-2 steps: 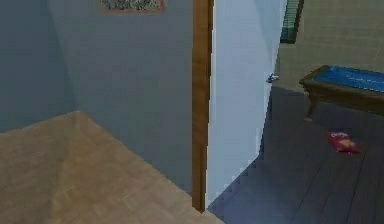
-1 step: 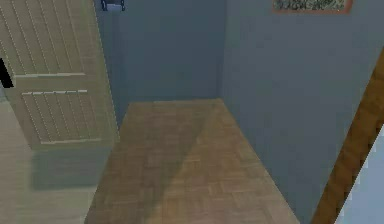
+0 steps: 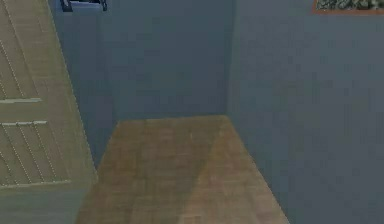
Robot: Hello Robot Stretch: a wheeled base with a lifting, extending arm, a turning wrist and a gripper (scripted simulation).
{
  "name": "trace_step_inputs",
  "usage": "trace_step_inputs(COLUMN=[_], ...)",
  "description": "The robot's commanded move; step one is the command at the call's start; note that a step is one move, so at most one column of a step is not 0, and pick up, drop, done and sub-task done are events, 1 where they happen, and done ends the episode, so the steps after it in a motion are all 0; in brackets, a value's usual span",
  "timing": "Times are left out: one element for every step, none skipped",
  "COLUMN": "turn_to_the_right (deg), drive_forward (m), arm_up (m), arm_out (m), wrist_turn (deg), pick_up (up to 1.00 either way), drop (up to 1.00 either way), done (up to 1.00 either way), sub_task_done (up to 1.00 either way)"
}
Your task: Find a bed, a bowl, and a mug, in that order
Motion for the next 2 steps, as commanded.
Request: trace_step_inputs(turn_to_the_right=[-45.0, -3.0], drive_forward=[0.00, 0.00], arm_up=[0.00, 0.00], arm_out=[0.00, 0.00], wrist_turn=[0.0, 0.0], pick_up=[0.00, 0.00], drop=[0.00, 0.00], done=[0.00, 0.00], sub_task_done=[0.00, 0.00])
